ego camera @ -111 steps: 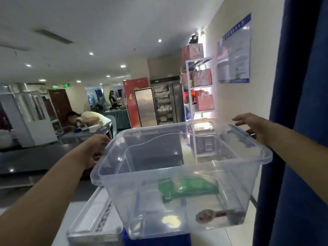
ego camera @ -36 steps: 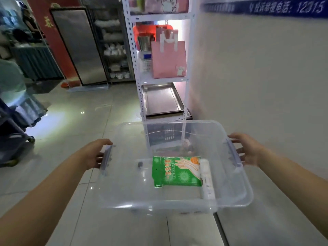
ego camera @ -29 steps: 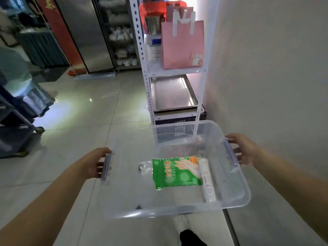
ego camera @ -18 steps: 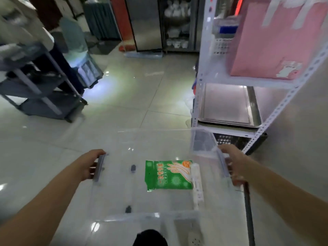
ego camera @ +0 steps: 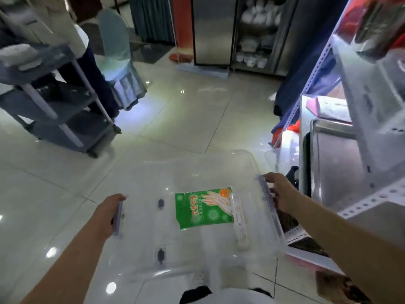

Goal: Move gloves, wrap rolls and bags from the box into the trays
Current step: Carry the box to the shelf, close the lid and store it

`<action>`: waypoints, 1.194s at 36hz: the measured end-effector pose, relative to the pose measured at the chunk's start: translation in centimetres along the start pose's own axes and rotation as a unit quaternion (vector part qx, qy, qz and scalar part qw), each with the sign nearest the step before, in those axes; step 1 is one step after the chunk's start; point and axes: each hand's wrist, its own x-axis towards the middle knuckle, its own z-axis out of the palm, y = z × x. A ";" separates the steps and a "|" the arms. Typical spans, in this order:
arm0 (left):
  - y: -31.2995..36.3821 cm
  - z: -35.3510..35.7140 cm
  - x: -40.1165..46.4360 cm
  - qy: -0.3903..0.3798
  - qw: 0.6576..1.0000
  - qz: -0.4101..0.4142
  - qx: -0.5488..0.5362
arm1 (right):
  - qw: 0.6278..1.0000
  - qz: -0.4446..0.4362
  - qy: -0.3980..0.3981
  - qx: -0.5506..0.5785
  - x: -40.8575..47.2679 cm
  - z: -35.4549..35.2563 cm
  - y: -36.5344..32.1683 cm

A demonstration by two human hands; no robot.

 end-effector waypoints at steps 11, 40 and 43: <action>20.3 13.5 13.2 -0.102 0.992 0.033 0.071 | 0.993 -0.005 0.074 0.092 9.9 1.5 -14.7; 59.5 59.8 42.8 -0.310 0.884 0.054 0.346 | 0.894 0.051 0.301 0.329 42.7 1.8 -39.6; 62.9 66.0 45.6 -0.355 0.845 0.059 0.395 | 0.852 0.046 0.362 0.374 44.4 3.2 -39.8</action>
